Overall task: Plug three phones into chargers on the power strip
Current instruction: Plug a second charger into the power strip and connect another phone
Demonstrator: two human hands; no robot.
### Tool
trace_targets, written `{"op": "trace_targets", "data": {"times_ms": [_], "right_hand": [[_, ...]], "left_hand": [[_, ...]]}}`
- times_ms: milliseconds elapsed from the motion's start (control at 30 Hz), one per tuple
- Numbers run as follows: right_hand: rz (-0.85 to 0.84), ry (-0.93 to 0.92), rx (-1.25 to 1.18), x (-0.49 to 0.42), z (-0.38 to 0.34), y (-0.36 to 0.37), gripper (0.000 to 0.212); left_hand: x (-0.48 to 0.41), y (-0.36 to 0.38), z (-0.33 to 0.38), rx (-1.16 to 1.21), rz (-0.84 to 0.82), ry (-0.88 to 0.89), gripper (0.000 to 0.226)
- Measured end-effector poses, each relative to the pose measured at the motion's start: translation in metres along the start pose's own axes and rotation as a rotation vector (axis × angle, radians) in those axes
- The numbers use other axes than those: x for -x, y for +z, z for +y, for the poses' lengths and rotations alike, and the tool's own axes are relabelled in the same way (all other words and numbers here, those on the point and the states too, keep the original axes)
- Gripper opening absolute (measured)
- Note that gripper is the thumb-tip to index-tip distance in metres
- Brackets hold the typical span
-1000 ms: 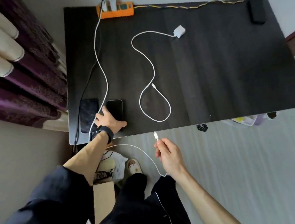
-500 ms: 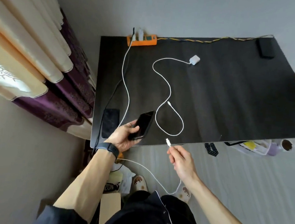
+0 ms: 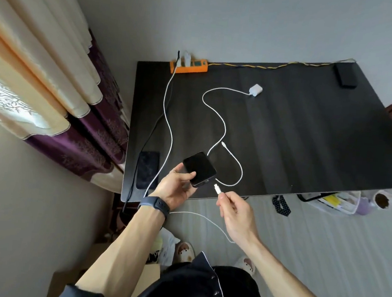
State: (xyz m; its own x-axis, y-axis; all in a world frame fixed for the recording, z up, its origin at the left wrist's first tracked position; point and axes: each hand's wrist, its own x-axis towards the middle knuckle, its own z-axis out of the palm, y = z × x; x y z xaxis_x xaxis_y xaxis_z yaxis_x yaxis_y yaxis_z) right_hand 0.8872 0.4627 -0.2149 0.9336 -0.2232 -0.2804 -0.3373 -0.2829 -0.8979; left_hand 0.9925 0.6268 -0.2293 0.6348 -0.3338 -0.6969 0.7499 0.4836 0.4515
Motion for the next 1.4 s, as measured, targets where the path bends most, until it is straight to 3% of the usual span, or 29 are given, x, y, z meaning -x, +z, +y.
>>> {"op": "trace_targets", "data": {"times_ms": [500, 867, 1033, 1400], "right_hand": [[-0.026, 0.016, -0.026, -0.004, -0.001, -0.007, 0.034], [-0.024, 0.044, -0.007, -0.003, 0.002, -0.002, 0.035], [-0.033, 0.060, 0.007, -0.005, 0.002, 0.000, 0.037], [-0.070, 0.057, -0.030, -0.007, 0.001, -0.003, 0.030]], "left_hand": [[-0.005, 0.014, -0.017, 0.038, -0.035, -0.009, 0.065], [-0.004, 0.005, -0.024, 0.010, -0.114, 0.173, 0.078], [-0.006, 0.001, -0.027, -0.011, -0.122, 0.220, 0.074], [-0.001, 0.008, -0.026, -0.100, -0.076, 0.296, 0.083]]}}
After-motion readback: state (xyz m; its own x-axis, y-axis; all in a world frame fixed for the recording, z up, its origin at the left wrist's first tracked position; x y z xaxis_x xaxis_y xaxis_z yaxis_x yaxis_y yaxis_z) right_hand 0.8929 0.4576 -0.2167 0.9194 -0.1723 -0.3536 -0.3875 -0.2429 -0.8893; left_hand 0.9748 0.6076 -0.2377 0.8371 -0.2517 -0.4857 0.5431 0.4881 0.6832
